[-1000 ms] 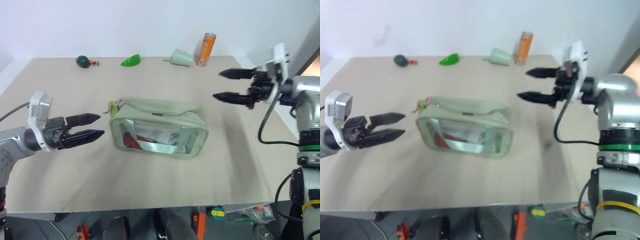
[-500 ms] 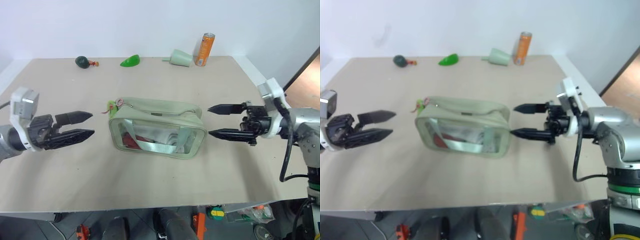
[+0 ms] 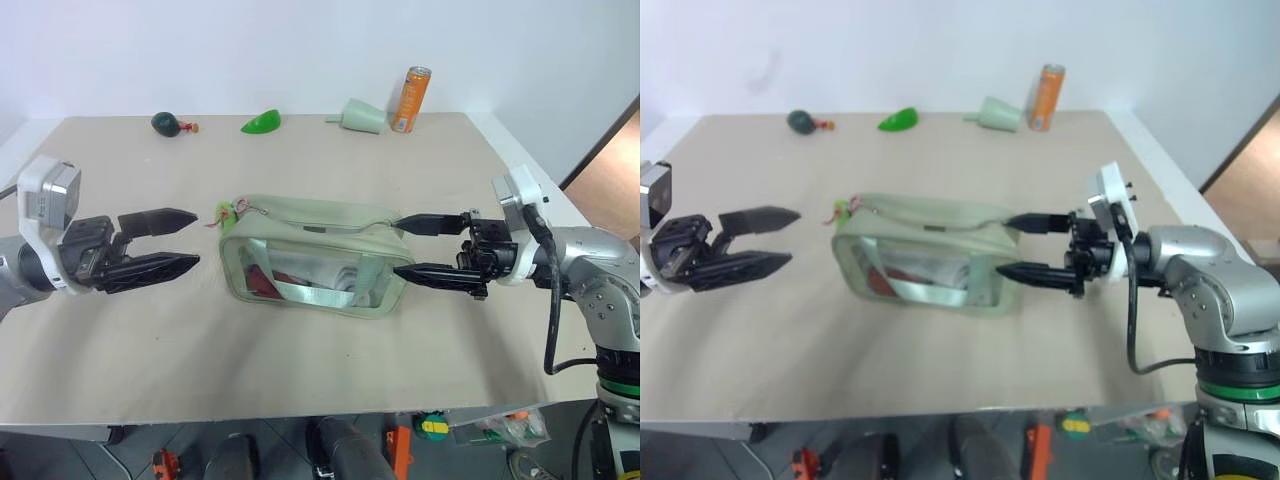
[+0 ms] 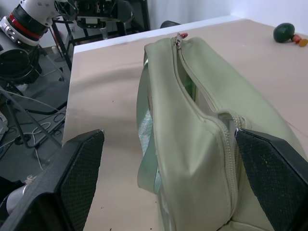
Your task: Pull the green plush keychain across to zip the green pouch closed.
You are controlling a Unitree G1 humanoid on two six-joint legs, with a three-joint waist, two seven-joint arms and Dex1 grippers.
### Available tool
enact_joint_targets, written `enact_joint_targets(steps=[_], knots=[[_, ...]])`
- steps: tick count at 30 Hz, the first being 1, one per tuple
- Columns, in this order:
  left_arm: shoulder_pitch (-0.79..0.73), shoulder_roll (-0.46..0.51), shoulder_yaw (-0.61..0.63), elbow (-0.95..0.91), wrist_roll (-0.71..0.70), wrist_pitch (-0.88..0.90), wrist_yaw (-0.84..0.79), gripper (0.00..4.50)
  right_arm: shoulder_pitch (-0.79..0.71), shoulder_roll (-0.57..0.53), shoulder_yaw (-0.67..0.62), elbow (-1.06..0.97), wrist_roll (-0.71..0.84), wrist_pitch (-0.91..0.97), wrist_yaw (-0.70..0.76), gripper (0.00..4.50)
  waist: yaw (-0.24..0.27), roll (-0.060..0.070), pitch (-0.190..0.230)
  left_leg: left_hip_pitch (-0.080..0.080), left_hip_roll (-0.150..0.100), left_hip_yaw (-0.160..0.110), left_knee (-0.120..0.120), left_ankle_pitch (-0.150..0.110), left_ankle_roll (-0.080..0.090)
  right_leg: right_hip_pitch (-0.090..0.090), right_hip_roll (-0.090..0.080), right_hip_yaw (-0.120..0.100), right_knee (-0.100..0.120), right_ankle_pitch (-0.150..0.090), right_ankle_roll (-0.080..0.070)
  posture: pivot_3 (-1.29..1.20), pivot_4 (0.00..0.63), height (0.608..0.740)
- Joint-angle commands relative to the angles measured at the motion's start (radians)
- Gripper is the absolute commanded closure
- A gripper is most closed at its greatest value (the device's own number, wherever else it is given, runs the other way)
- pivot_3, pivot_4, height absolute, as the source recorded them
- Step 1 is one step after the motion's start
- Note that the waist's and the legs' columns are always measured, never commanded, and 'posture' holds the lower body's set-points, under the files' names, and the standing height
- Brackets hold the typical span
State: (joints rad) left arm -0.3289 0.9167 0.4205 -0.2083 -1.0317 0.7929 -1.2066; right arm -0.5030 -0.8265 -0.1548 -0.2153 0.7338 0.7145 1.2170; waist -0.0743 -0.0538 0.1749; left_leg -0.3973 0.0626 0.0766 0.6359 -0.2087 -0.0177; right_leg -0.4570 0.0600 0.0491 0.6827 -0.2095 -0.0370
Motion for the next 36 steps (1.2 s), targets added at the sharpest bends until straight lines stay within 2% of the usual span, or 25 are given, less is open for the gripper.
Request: enact_joint_targets(steps=[1,6,13,14,17,20,26,32,36], knots=[[-0.022,-0.008,0.009,-0.023,-0.019,-0.009,0.016,0.00,0.018,-0.031,-0.022,-0.041,0.007,-0.009,-0.002,0.01,0.000,0.000,0.000,0.000,0.000,0.000,0.000,0.000,0.000,0.000,0.000,0.000,0.000,0.000,0.000,0.00,0.150,0.740],[-0.018,-0.017,0.010,-0.023,-0.015,-0.014,0.025,0.00,0.056,-0.054,-0.041,-0.051,0.012,-0.012,-0.010,0.01,0.000,0.000,0.000,0.000,0.000,0.000,0.000,0.000,0.000,0.000,0.000,0.000,0.000,0.000,0.000,0.00,0.150,0.740],[-0.017,-0.026,0.005,-0.017,-0.002,-0.027,0.031,0.00,0.058,-0.034,0.000,-0.045,-0.006,-0.035,-0.022,0.01,0.000,0.000,0.000,0.000,0.000,0.000,0.000,0.000,0.000,0.000,0.000,0.000,0.000,0.000,0.000,0.00,0.150,0.740],[-0.018,-0.027,0.004,-0.014,0.001,-0.031,0.033,0.00,0.053,-0.027,0.009,-0.038,-0.010,-0.042,-0.021,0.55,0.000,0.000,0.000,0.000,0.000,0.000,0.000,0.000,0.000,0.000,0.001,0.000,0.000,0.000,0.000,0.00,0.150,0.740],[-0.020,-0.031,0.003,-0.003,0.015,-0.041,0.043,0.00,0.039,-0.012,0.023,-0.024,-0.014,-0.053,-0.019,1.47,0.000,0.000,0.000,0.000,0.000,0.000,0.000,0.000,0.000,0.000,0.001,0.000,0.000,0.000,0.000,0.00,0.150,0.740],[-0.021,-0.042,0.008,0.010,0.024,-0.052,0.064,0.00,0.033,-0.007,0.032,-0.020,-0.015,-0.058,-0.019,2.61,0.000,0.000,0.000,0.000,0.000,0.000,0.000,0.000,0.000,0.000,0.001,0.000,0.000,0.000,0.000,0.00,0.150,0.740],[-0.041,-0.075,-0.013,0.083,0.078,-0.061,0.159,0.00,0.026,-0.004,0.042,-0.015,-0.018,-0.061,-0.013,4.47,0.001,0.000,0.000,0.000,0.000,0.000,0.000,0.000,0.000,0.000,0.001,0.000,0.000,0.000,0.000,0.00,0.150,0.740],[-0.071,-0.101,-0.103,0.200,0.225,-0.072,0.283,0.00,0.025,0.000,0.046,-0.017,-0.026,-0.064,-0.020,4.47,0.001,0.000,0.000,0.000,0.000,0.000,0.000,0.000,0.000,0.000,0.001,0.000,0.000,0.000,0.000,0.00,0.150,0.740],[-0.095,-0.140,-0.114,0.219,0.239,-0.068,0.306,0.00,0.031,0.004,0.050,-0.022,-0.038,-0.067,-0.037,4.47,0.001,-0.001,0.000,0.000,0.001,0.000,0.000,0.000,0.000,0.000,0.001,0.000,0.000,0.000,0.000,0.00,0.150,0.740]])
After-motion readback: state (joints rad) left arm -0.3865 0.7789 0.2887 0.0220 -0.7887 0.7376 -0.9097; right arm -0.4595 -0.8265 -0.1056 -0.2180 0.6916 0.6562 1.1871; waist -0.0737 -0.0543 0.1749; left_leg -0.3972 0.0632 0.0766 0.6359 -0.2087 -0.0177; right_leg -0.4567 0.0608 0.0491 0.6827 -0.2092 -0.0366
